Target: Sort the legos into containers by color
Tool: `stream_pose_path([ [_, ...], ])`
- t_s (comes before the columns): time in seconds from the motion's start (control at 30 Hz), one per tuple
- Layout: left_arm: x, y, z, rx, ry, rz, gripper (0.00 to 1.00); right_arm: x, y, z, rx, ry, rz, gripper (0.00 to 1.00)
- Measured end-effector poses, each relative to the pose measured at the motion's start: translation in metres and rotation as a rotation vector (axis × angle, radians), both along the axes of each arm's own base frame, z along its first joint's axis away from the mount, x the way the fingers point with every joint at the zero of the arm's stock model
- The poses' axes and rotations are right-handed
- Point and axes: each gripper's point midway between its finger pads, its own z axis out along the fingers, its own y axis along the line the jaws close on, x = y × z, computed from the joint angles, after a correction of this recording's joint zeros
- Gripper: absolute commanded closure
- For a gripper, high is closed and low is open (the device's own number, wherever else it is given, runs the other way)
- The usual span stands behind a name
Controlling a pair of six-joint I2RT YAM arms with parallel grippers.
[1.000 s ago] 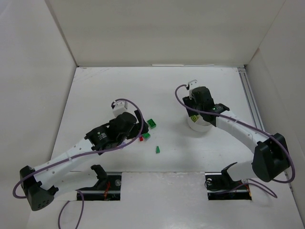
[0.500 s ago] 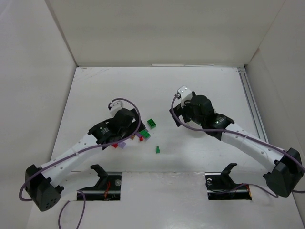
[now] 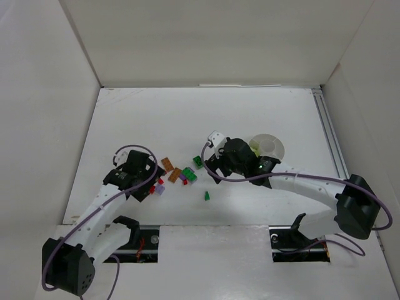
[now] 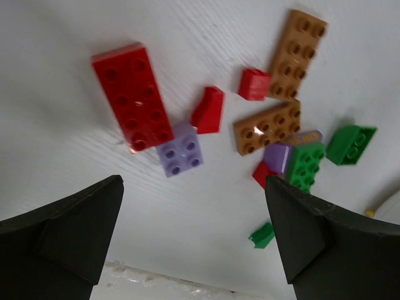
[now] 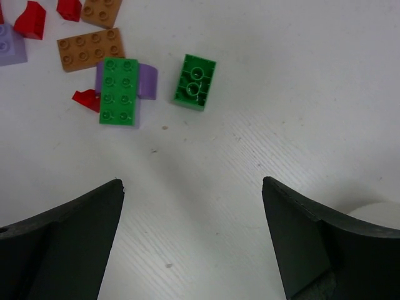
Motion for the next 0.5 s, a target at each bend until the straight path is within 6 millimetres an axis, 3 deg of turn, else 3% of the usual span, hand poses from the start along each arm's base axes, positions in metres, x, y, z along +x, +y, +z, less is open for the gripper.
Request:
stream_pose_path([
  [0.17,-0.009,0.032,-0.020,-0.021,0.071,0.169,0.07,-0.009,0.004,-0.010,0.008,0.029,0.007,0.05],
  [0.23,-0.008,0.042,-0.022,-0.025,0.079,0.232,0.15,-0.011,0.001,-0.015,0.005,0.040,-0.001,0.05],
  [0.5,-0.010,0.057,-0.047,0.021,0.203,0.345,0.31,-0.016,-0.013,-0.006,0.032,0.015,-0.038,0.05],
])
